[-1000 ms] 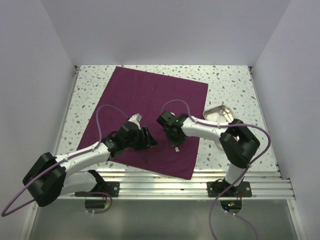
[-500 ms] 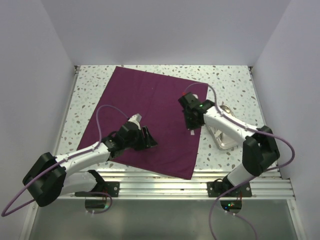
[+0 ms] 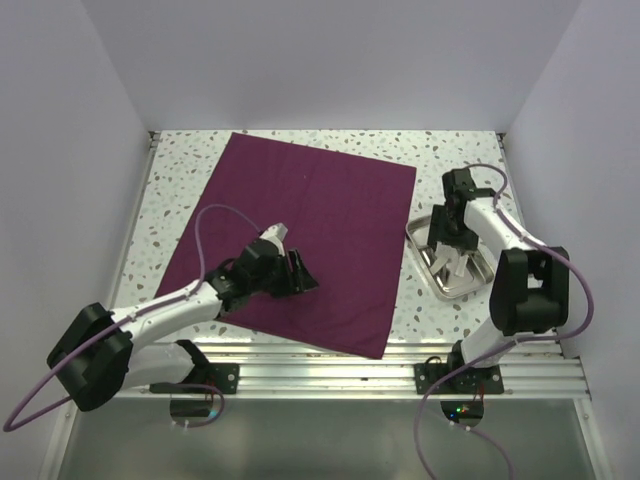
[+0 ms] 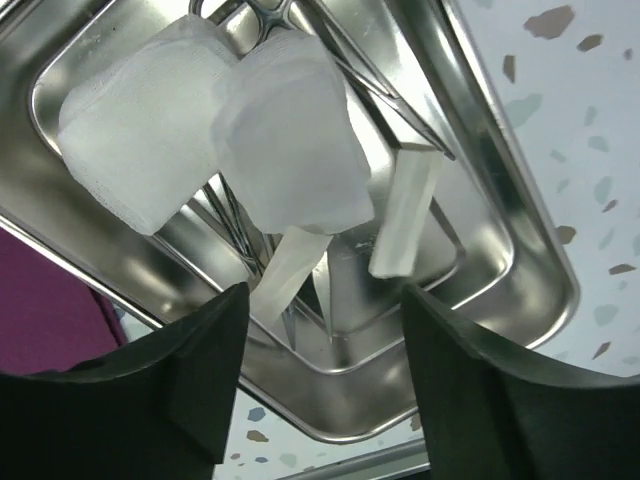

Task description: Prepare the surgical pack

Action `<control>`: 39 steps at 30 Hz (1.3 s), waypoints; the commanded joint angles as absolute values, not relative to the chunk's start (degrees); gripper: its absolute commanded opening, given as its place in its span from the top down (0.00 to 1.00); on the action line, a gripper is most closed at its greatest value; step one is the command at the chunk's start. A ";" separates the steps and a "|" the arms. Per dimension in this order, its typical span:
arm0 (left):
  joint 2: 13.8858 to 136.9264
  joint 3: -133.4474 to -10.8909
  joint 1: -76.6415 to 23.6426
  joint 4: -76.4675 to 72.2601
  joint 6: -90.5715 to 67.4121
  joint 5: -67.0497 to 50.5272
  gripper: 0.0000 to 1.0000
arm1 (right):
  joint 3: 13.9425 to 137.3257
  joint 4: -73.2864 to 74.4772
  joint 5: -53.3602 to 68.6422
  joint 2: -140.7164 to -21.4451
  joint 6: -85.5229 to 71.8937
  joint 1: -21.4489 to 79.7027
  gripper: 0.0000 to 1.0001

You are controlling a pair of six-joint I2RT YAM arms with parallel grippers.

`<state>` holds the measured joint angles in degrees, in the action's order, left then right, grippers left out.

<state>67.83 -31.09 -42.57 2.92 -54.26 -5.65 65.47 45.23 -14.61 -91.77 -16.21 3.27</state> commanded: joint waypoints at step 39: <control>82.09 -41.57 -37.97 -2.46 -39.55 -19.07 0.39 | 93.34 47.90 -10.20 -121.47 4.83 -6.50 0.83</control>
